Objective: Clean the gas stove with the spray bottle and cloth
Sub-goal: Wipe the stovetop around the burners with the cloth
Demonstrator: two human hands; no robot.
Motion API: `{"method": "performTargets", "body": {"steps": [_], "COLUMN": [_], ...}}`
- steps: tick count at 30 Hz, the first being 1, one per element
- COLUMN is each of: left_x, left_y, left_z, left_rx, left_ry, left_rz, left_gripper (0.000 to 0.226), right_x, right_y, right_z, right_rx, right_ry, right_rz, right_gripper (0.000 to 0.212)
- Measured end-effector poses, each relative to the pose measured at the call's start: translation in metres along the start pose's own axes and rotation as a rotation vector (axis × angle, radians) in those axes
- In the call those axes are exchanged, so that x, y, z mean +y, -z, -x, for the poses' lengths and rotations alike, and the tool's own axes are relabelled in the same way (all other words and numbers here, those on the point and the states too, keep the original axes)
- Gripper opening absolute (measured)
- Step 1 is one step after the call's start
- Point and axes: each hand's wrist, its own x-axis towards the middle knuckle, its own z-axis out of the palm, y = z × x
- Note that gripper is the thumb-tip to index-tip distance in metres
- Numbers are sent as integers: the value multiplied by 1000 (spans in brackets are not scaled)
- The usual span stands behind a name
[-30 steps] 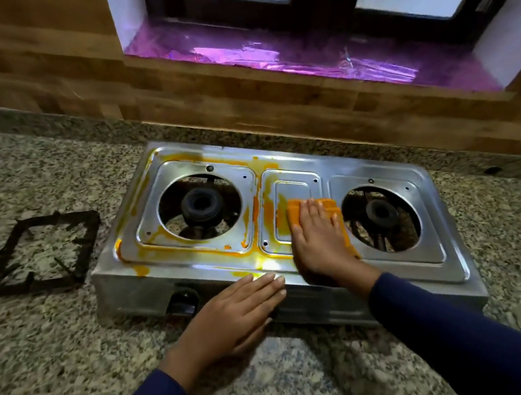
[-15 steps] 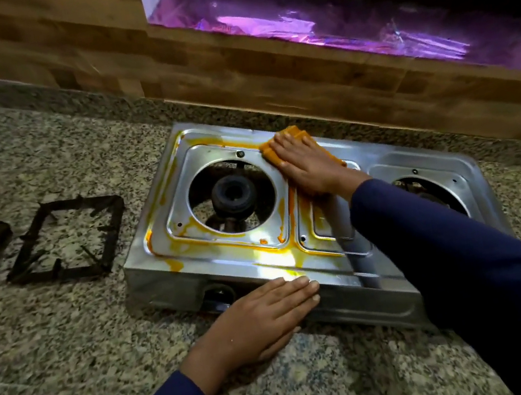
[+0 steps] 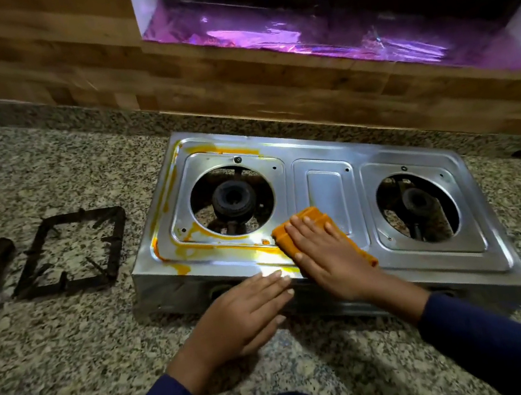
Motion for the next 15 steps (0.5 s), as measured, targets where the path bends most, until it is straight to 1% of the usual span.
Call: {"method": "performTargets", "body": {"steps": [2, 4, 6, 8, 10, 11, 13, 14, 15], "left_x": [-7, -12, -16, -18, -20, -20, -18, -16, -12], "left_y": [13, 26, 40, 53, 64, 69, 70, 69, 65], "left_z": [14, 21, 20, 14, 6, 2, -9, -15, -23], "left_rx": [104, 204, 291, 369, 431, 444, 418, 381, 340], "left_ry": [111, 251, 390, 537, 674, 729, 802, 811, 798], "left_rz": [29, 47, 76, 147, 196, 199, 208, 226, 245], "left_gripper": [38, 37, 37, 39, 40, 39, 37, 37, 37], "right_x": [-31, -60, -86, -106, -118, -115, -101, -88, -76], "right_y": [-11, -19, -21, -16, -7, -1, 16, 20, 23], "right_z": [-7, -21, -39, -56, -71, -74, -64, -57, -49], "right_rx": [58, 75, 46, -15, -49, -23, 50, 168, 334], "right_ry": [-209, -325, -329, -319, -394, -450, -538, -529, -499], "right_rz": [-6, -28, -97, -238, -527, -711, -1132, -1264, -1299], "right_gripper": [72, 67, 63, 61, 58, 57, 50, 41, 33]}}
